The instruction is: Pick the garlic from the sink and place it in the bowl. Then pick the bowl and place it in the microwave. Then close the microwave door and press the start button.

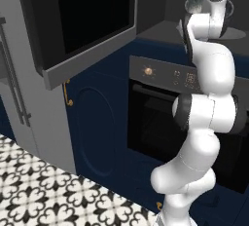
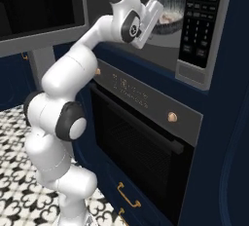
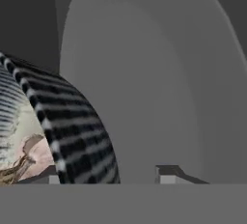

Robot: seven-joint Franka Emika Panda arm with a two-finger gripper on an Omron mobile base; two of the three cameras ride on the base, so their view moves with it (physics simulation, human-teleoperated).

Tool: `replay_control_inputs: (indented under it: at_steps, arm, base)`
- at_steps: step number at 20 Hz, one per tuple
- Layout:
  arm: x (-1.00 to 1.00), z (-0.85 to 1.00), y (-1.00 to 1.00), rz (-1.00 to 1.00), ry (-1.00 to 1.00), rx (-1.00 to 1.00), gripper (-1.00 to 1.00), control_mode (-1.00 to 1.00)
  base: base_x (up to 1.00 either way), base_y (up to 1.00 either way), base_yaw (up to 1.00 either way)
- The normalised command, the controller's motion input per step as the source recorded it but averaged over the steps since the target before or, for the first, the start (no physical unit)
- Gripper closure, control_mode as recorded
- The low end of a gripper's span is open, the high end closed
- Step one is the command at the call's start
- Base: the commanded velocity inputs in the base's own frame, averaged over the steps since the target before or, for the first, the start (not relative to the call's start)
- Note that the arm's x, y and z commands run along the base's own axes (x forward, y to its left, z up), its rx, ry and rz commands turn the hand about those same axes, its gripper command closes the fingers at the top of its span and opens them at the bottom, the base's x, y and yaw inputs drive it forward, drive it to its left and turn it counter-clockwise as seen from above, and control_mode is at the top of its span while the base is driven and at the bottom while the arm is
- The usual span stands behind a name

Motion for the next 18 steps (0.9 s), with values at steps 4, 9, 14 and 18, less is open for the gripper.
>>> replay_control_inputs:
  at_steps: [4,9,14,18]
  arm:
    - [0.0,-0.24,-0.02,0.0,-0.3,0.07,-1.0,-1.0]
    - [-0.36,0.0,0.07,0.05,-0.63,0.08,-1.0,-1.0]
    - [-0.86,0.01,0.17,0.0,-0.44,0.01,-1.0,-1.0]
    - [-1.0,0.45,0.19,0.0,-0.19,0.0,-1.0,-1.0]
  base:
    - [0.0,0.0,0.0]
    - [0.0,0.0,0.0]
    - [0.0,0.0,0.0]
    - [0.0,0.0,0.0]
